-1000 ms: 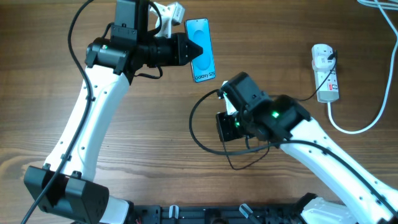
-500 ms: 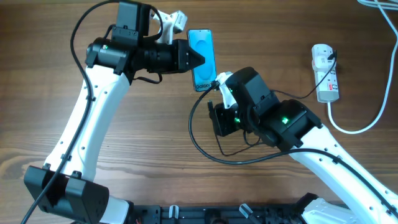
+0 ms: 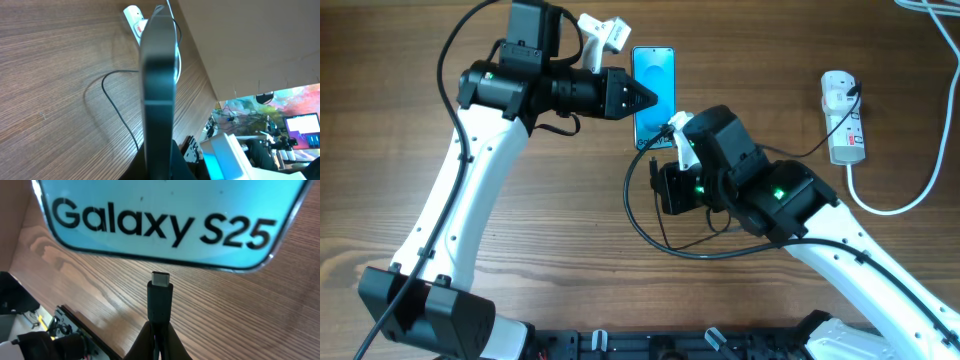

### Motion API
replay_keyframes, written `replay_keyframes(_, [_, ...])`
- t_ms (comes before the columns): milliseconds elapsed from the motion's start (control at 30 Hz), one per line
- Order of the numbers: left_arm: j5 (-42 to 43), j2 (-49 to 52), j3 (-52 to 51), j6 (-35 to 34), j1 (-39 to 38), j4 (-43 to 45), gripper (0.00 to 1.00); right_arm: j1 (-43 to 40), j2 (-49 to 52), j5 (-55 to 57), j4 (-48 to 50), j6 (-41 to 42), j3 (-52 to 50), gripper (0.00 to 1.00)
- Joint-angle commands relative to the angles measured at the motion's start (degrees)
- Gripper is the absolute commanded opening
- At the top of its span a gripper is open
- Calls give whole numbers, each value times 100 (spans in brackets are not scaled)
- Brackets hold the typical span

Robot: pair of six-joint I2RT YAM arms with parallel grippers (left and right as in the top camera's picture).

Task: Plug charger to phone and switch on socket
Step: 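Bring the USB-C plug up to the phone's bottom port, then push the USB-C plug into the phone's port with the right gripper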

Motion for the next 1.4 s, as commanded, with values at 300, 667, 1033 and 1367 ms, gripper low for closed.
replay_keyframes(300, [527, -70, 7, 131, 101, 50, 4, -20, -254, -42, 140, 81, 151, 4])
replay_keyframes(667, [341, -70, 7, 177, 101, 76, 4, -20, -254, -31, 26, -79, 155, 4])
replay_keyframes(1033, [326, -68, 7, 173, 101, 76, 4, -20, -254, 216, 199, -83, 160, 4])
replay_keyframes(1367, [245, -68, 7, 170, 101, 74, 4, -20, -254, 297, 262, -87, 160, 4])
